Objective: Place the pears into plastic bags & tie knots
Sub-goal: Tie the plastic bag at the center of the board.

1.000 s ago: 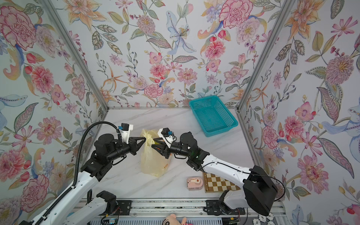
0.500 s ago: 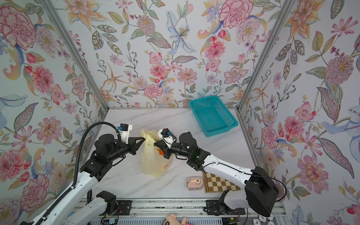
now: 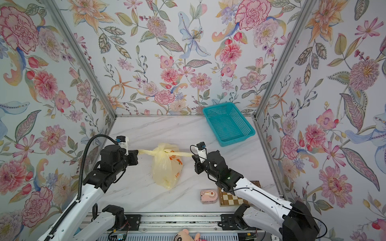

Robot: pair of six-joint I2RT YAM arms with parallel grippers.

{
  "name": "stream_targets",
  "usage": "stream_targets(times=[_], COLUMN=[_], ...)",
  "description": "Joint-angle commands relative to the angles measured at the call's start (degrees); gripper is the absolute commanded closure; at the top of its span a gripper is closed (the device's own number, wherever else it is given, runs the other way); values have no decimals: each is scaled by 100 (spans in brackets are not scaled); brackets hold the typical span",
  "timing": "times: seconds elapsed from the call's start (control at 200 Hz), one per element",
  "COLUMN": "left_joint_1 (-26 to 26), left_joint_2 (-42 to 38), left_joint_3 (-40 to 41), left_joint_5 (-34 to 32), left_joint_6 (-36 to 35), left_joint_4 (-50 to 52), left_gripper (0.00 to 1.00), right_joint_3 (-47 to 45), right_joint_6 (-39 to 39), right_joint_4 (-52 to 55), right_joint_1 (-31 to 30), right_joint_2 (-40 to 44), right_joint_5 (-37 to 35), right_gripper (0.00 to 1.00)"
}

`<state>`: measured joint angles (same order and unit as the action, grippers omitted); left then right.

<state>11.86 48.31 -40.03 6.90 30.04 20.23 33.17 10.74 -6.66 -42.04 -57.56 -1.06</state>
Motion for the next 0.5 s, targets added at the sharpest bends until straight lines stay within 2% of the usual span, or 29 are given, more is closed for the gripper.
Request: stream_targets(times=[0.0, 0.15, 0.335, 0.455, 0.496], left_joint_1=[-514, -702, -701, -702, -701], left_joint_2=[37, 333, 448, 429, 469], left_joint_3=[190, 386, 543, 471, 405], left_joint_5=[-1053, -523, 645, 1146, 1148], left_joint_6=[185, 200, 243, 307, 296], left_joint_4=[278, -26, -998, -1590, -1634], left_gripper=[100, 100, 100, 100, 91], right_joint_3=[-355, -688, -548, -326, -254], right_joint_6=[449, 600, 452, 195, 102], right_joint_4=[608, 595, 591, 530, 516], right_joint_1=[603, 1172, 1239, 1332, 1383], right_joint_2=[507, 844, 920, 1027, 1036], right_joint_5=[-815, -436, -289, -167, -20], right_gripper=[100, 100, 100, 100, 100])
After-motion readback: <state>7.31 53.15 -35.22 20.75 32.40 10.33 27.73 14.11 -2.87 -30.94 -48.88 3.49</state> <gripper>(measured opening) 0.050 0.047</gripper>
